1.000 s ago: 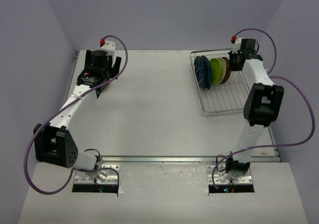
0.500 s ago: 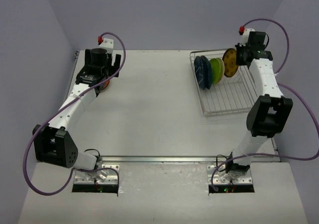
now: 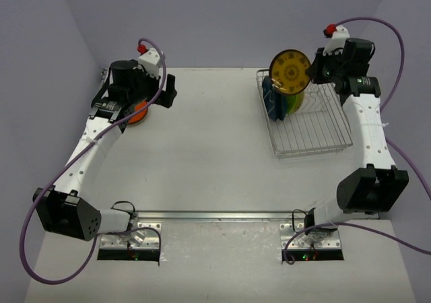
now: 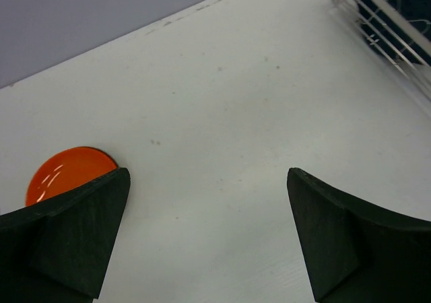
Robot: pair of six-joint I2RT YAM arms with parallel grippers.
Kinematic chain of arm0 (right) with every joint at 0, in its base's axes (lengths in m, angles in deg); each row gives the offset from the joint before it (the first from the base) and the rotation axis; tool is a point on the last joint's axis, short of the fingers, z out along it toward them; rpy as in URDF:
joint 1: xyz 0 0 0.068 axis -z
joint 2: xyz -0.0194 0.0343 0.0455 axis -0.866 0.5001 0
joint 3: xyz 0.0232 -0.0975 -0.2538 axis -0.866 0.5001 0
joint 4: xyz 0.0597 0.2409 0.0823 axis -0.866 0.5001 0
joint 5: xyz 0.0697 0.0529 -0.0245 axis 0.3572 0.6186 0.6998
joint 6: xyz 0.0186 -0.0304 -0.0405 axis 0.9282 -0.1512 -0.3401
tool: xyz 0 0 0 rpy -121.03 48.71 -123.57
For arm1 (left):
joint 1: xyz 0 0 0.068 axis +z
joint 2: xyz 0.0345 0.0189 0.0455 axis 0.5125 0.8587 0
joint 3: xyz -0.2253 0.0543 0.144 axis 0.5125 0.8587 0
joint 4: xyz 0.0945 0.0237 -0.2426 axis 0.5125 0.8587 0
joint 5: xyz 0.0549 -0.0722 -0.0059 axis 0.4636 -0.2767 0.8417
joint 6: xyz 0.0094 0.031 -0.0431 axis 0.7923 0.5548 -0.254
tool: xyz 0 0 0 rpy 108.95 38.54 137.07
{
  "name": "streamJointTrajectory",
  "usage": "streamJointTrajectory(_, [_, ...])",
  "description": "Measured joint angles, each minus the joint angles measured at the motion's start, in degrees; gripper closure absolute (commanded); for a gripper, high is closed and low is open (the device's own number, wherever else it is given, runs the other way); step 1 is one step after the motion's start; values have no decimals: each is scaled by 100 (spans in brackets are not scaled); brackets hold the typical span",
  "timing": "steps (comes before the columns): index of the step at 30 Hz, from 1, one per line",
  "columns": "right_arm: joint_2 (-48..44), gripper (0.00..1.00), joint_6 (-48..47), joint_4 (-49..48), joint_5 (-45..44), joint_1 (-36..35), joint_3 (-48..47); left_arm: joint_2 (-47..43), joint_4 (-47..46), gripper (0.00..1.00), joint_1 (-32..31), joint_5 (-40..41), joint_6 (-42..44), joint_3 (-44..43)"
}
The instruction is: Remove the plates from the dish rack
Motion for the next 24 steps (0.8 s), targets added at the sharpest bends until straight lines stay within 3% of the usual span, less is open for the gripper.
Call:
streamJointTrajectory(3, [-211, 100, 198, -136, 600, -420, 561, -33, 114, 0, 0, -855, -181, -117])
streamJointTrajectory(8, [-249, 100, 446, -181, 1444, -1697, 1310, -8, 256, 4, -133, -1960, -428, -184])
streamJointTrajectory(12, [-241, 100, 577, -216, 1843, -2361, 1404, 194, 424, 17, -469, -2433, -438, -210])
streamJointTrajectory(18, [-94, 100, 669, -322, 1985, -2715, 1227, 649, 823, 57, -841, -2853, -374, -210])
streamJointTrajectory(19, [-55, 100, 682, -339, 1991, -2750, 1185, 729, 897, 69, -860, -2888, -360, -210])
streamJointTrajectory(20, [-24, 100, 694, -359, 1996, -2780, 1155, 807, 967, 88, -863, -2901, -370, -210])
streamJointTrajectory(21, [2, 100, 693, -366, 2000, -2808, 1135, 869, 1023, 97, -863, -2900, -357, -208])
streamJointTrajectory(22, [12, 100, 666, -366, 1990, -2831, 1133, 923, 1081, 100, -863, -2898, -367, -206])
streamJointTrajectory(23, [22, 96, 618, -357, 1960, -2838, 1133, 954, 1122, 100, -854, -2915, -444, -203])
streamJointTrajectory(24, [38, 73, 567, -358, 1935, -2838, 1133, 968, 1146, 100, -815, -2978, -530, -200])
